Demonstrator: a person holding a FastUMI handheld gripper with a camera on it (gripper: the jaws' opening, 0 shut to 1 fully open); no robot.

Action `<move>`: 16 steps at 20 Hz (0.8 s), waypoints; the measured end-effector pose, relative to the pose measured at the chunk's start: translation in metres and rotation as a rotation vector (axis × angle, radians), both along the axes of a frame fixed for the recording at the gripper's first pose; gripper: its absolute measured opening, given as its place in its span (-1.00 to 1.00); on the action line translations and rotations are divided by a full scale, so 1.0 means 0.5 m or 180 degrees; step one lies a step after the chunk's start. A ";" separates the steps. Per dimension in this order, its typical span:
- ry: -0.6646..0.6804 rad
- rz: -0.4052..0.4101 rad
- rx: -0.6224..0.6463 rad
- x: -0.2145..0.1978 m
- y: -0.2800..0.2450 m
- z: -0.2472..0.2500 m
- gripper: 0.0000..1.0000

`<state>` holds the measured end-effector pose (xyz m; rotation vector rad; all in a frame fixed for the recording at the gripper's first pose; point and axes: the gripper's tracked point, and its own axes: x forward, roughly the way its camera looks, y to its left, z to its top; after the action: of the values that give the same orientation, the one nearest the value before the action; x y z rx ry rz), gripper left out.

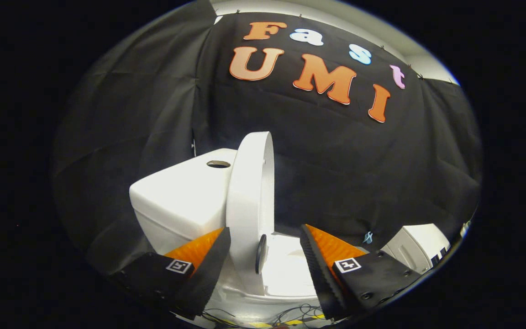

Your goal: Open the toilet lid.

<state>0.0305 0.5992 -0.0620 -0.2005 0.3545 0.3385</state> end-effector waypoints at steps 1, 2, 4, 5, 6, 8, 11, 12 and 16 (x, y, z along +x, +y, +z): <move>-0.0025 0.0016 0.0054 -0.001 -0.008 0.017 0.96; -0.0053 0.0031 0.0100 0.004 -0.021 0.029 0.96; -0.0079 0.0051 0.0251 0.008 -0.051 0.050 0.96; -0.0076 0.0085 0.0347 0.015 -0.063 0.061 0.96; -0.0036 0.0127 0.0444 0.019 -0.075 0.071 0.96; -0.0072 0.0053 0.0499 0.047 -0.123 0.095 0.96; -0.0185 -0.0011 0.0586 0.069 -0.192 0.137 0.95; -0.0195 -0.0024 0.0636 0.072 -0.212 0.146 0.95; -0.0257 -0.0053 0.0739 0.080 -0.296 0.180 0.96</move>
<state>0.0705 0.4511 0.0279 0.0163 0.2345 0.3513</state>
